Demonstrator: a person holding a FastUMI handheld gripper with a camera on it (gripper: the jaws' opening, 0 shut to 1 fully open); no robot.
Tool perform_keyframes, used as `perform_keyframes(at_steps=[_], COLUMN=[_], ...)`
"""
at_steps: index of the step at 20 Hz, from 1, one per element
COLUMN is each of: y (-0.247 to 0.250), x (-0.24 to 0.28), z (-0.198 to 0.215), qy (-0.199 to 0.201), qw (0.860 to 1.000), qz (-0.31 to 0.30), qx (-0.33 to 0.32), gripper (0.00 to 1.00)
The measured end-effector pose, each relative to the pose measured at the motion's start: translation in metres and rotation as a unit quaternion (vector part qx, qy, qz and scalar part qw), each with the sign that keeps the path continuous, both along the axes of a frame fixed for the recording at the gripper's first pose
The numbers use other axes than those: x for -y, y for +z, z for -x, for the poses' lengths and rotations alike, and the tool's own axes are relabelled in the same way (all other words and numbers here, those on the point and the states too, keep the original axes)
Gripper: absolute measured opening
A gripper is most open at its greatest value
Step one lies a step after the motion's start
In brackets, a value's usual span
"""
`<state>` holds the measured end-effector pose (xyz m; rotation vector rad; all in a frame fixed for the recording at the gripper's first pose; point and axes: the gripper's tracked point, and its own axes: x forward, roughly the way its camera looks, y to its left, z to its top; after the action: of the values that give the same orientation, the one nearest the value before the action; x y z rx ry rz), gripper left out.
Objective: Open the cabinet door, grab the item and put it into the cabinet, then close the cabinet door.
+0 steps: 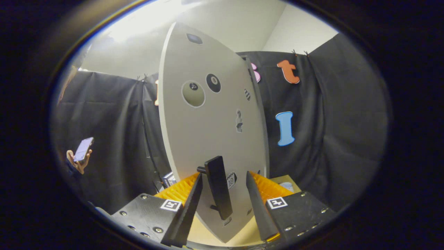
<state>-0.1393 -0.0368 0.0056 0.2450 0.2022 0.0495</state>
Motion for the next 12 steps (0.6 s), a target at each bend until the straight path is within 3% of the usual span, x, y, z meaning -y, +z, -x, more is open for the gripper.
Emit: perform_keyframes(at_steps=[6, 12], y=[-0.005, -0.020], x=[-0.051, -0.089], z=[-0.028, -0.063], qy=[0.072, 0.114], qw=[0.997, 0.993], qz=[-0.016, -0.013], qx=[0.008, 0.004], gripper=[0.75, 0.75])
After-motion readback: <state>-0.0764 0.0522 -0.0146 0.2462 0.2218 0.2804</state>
